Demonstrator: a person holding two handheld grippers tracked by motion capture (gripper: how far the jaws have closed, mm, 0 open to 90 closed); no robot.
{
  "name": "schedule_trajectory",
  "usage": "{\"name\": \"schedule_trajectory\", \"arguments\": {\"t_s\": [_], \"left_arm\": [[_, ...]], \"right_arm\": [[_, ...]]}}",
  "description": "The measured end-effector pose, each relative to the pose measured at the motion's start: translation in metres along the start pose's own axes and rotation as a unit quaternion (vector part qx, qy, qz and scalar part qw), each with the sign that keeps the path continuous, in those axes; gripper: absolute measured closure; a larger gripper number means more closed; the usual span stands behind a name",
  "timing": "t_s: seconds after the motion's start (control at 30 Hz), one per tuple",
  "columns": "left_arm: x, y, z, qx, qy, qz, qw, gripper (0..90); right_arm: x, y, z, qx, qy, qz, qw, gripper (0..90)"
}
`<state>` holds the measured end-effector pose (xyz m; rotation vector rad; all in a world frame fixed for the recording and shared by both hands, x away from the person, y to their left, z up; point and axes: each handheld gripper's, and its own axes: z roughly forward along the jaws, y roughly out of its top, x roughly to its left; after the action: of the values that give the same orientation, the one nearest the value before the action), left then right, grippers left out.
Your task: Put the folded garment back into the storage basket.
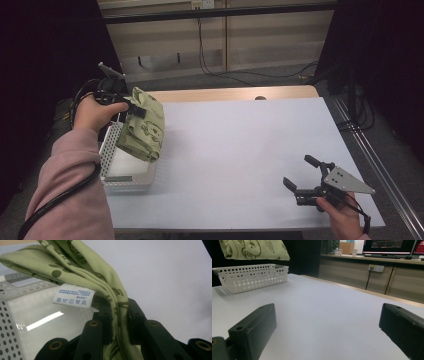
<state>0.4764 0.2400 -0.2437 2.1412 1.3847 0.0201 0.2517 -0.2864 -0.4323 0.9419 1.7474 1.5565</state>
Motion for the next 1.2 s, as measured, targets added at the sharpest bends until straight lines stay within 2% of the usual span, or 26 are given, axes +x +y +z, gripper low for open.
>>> {"name": "schedule_trajectory", "arguments": {"t_s": [0.07,0.1,0.13,0.33,0.67,1.2], "left_arm": [[0.001,0.0,-0.002,0.004,0.003,0.001,1.0,77.4],[0.002,0.0,-0.003,0.006,0.005,0.009,0.9999,77.4],[0.001,0.0,-0.003,0.0,0.003,0.0,1.0,77.4],[0.003,0.0,-0.008,-0.003,0.006,0.004,1.0,77.5],[0.007,-0.003,-0.014,-0.006,0.013,-0.004,0.9999,77.4],[0.015,-0.006,-0.013,-0.002,0.025,0.003,0.9997,77.4]], "right_arm": [[0.0,0.0,0.0,0.001,-0.001,0.0,1.0,0.8],[0.0,0.0,0.0,0.0,0.0,0.0,1.0,0.8],[0.0,0.0,0.0,0.001,0.0,0.0,1.0,0.8],[0.0,0.0,0.0,0.001,-0.001,0.001,1.0,0.8],[0.0,0.0,0.0,0.001,0.0,0.001,1.0,0.8],[0.0,0.0,0.0,0.001,-0.002,0.0,1.0,0.8]]}}
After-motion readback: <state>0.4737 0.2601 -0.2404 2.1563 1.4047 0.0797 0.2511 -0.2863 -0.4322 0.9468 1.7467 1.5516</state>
